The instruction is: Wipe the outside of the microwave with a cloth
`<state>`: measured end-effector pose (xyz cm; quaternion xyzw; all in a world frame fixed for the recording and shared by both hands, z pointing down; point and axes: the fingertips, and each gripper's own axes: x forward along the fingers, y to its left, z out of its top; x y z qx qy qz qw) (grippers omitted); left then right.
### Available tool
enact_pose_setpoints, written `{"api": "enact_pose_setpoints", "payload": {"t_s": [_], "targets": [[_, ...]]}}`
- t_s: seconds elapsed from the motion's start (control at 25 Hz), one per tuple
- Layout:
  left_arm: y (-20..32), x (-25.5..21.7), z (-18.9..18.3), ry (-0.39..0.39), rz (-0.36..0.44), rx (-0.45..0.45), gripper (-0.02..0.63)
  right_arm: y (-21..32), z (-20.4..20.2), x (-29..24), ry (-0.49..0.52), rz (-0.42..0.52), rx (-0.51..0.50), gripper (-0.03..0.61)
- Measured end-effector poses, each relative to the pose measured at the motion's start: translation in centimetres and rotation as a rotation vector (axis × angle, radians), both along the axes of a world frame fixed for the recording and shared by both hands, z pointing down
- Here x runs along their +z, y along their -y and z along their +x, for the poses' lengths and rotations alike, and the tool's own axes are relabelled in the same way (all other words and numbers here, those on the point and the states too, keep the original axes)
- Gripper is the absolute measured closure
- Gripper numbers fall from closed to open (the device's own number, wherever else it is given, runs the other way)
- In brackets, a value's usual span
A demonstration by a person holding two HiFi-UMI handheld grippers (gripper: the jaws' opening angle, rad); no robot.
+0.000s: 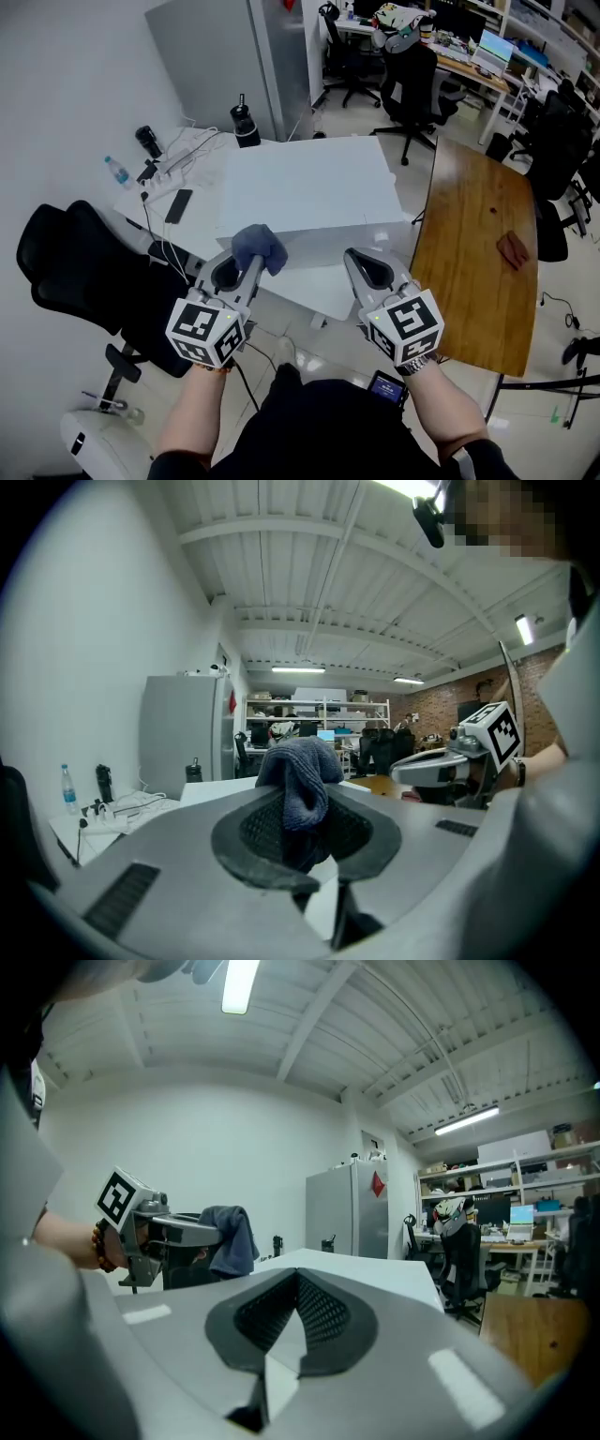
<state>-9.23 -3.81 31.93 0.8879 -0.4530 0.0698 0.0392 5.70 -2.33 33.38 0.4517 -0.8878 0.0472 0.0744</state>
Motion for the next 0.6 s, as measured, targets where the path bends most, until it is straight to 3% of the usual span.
{"api": "enact_pose_setpoints", "payload": {"t_s": [0.28, 0.6], "targets": [[-4.4, 0.6, 5.5, 0.002, -0.022, 0.095, 0.546, -3.2, 0.1, -0.4, -0.015, 0.017, -0.02, 0.578], [-7.4, 1.6, 7.4, -0.006, -0.047, 0.122, 0.546, -5.8, -0.1, -0.4, -0.02, 0.029, -0.034, 0.578]]}}
